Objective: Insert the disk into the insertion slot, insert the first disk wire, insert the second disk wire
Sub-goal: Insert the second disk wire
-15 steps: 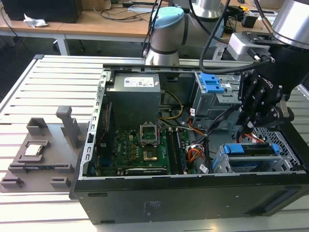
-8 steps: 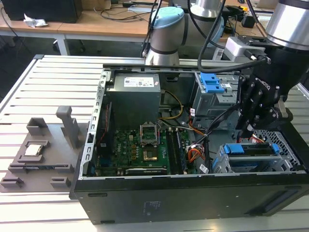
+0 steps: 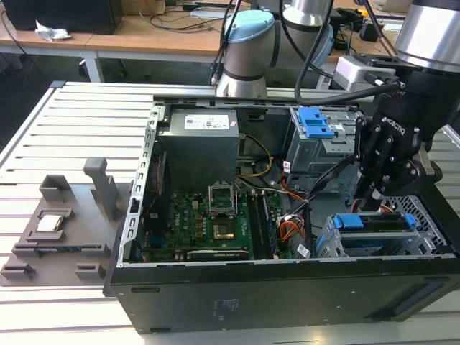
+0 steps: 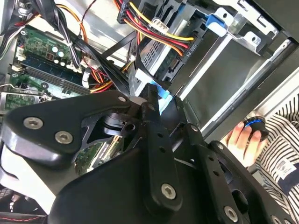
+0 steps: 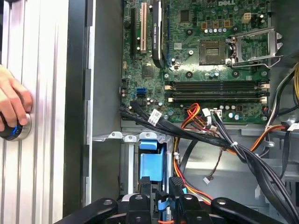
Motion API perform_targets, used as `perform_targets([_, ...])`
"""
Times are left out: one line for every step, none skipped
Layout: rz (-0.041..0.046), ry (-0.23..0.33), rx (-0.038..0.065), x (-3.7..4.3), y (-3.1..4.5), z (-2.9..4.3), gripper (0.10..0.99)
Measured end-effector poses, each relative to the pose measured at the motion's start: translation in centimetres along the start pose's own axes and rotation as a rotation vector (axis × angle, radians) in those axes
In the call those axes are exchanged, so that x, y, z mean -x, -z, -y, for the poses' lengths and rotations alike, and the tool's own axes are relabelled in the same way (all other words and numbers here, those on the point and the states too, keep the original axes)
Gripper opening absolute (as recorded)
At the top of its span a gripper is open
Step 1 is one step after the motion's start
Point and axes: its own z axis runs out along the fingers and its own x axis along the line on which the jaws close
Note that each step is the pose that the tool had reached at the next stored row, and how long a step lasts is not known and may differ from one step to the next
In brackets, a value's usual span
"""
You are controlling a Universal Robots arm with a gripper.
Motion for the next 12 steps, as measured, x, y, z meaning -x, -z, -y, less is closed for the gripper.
perform_targets([-0.0001,0.0,0.0,0.0,0.0,0.0,0.302])
perform_targets([-0.0001,0.0,0.0,0.0,0.0,0.0,0.302])
perform_targets([-0.0001,0.0,0.0,0.0,0.0,0.0,0.302])
perform_targets([-0.0001,0.0,0.0,0.0,0.0,0.0,0.29])
perform_targets([-0.0002,0.0,0.0,0.0,0.0,0.0,0.22])
perform_targets([-0.0002,0.0,0.0,0.0,0.0,0.0,0.157])
perform_targets([-0.0002,0.0,0.0,0.0,0.0,0.0,0.157])
perform_targets([-0.0003,0.0,0.0,0.0,0.0,0.0,0.145])
perform_targets([-0.0004,0.0,0.0,0.0,0.0,0.0,0.145])
perform_targets([-0.0005,0.0,0.0,0.0,0.0,0.0,0.145])
perform_targets([-0.0004,0.0,0.0,-0.03,-0.01,0.0,0.145])
perform_targets([-0.0004,0.0,0.0,-0.13,-0.03,-0.01,0.145])
